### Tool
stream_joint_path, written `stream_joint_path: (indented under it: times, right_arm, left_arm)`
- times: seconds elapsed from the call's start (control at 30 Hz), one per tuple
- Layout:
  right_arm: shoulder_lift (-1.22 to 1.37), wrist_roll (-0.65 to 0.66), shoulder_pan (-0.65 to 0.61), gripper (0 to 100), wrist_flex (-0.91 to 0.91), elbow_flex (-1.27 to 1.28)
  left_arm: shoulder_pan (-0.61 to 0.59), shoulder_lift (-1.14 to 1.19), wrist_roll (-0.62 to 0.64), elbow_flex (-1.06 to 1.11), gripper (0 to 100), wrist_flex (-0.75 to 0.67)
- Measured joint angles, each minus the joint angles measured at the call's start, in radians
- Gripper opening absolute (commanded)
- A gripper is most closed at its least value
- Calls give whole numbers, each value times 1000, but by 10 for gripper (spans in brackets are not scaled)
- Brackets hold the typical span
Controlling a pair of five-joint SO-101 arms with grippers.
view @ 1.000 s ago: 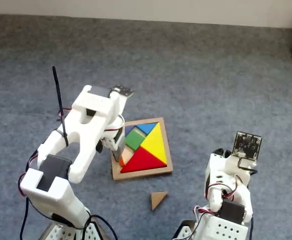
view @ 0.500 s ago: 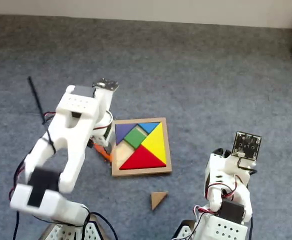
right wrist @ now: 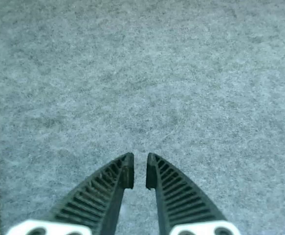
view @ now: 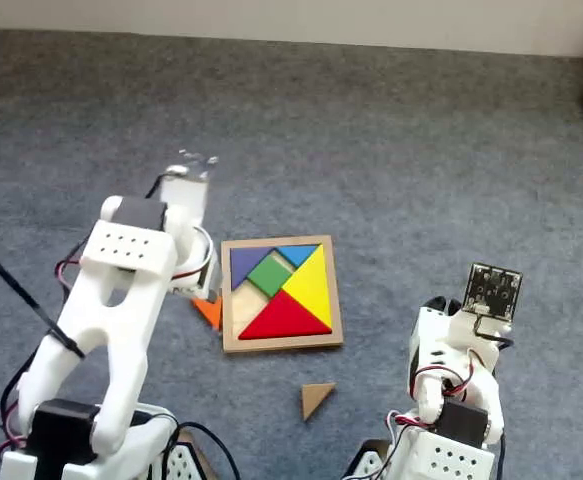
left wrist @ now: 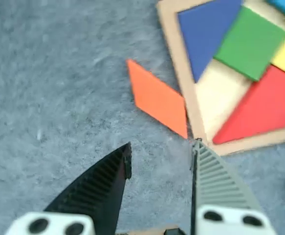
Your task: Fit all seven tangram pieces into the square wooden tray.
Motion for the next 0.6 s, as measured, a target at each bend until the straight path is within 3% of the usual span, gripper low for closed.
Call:
stream_joint_path:
  times: [0.1,0.3,0.5,0.6]
  right_arm:
    - [0,0,0,54,0,0]
    - [0,0,0,54,0,0]
    - [0,0,0,54,0,0]
    - [0,0,0,54,0,0]
  left_arm:
    - [-26,0,25,86,266,-83]
    - [-23,0,43,201,252,-258]
    - [-23,0,209,265,252,-391]
    - [-23,0,233,296,252,-427]
